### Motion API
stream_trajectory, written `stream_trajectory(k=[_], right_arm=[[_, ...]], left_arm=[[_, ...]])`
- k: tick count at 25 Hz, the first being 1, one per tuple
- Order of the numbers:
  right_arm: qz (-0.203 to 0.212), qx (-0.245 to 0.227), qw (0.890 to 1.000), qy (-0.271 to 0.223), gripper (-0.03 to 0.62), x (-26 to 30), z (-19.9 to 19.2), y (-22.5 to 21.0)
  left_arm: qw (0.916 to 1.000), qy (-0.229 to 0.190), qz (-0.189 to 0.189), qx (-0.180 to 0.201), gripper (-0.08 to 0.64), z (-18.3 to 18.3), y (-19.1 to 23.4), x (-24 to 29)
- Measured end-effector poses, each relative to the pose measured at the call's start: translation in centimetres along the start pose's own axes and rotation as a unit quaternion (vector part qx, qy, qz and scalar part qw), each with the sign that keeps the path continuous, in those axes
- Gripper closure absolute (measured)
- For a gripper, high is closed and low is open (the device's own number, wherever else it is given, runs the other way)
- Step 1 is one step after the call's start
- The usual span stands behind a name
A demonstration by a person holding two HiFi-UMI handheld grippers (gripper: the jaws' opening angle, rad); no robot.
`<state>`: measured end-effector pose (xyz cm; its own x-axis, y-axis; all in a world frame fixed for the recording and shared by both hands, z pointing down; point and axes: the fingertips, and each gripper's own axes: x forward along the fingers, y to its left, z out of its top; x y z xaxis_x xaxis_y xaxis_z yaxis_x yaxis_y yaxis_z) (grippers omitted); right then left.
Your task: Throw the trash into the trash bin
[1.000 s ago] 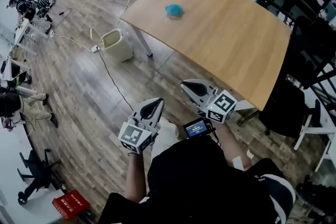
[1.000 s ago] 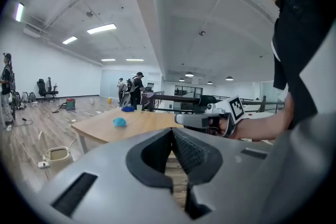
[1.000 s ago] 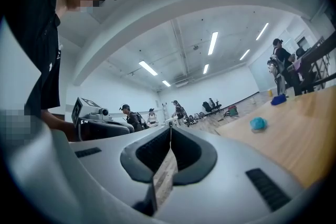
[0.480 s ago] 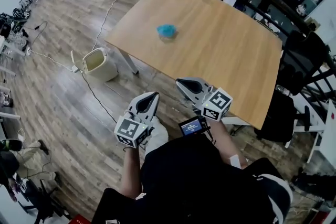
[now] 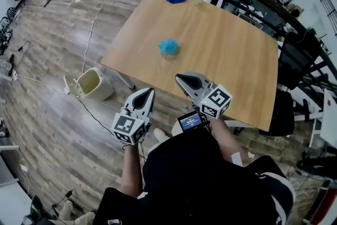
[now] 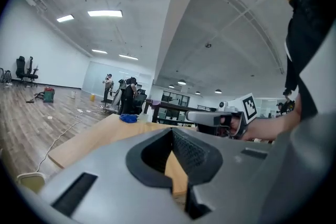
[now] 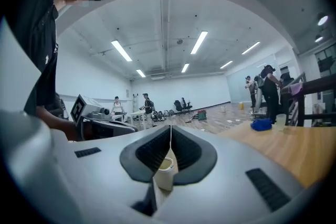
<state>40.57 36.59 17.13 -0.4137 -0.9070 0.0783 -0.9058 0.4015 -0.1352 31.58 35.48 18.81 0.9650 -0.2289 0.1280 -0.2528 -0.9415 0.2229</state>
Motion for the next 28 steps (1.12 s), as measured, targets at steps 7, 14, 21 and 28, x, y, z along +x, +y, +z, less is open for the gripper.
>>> stream_trajectory(k=[7, 14, 21, 28], right_arm=[[-0.052, 0.004, 0.999, -0.004, 0.592, 4.1, 0.6, -7.5], [-0.08, -0.004, 0.995, 0.053, 0.46, 9.0, -3.0, -15.0], [-0.091, -0.01, 0.977, 0.195, 0.347, 12.7, -14.4, -23.5], [-0.099, -0.02, 0.959, 0.265, 0.35, 17.5, -21.2, -27.4]], left_arm=[[0.9998, 0.018, -0.009, -0.001, 0.555, 0.7, 3.8, 4.6], [0.9981, 0.06, -0.004, 0.011, 0.555, 0.8, 7.9, 8.6], [0.9923, 0.118, 0.022, -0.028, 0.555, -2.7, 10.6, 12.2], [0.9804, 0.171, 0.049, -0.085, 0.555, -7.4, 14.4, 11.8]])
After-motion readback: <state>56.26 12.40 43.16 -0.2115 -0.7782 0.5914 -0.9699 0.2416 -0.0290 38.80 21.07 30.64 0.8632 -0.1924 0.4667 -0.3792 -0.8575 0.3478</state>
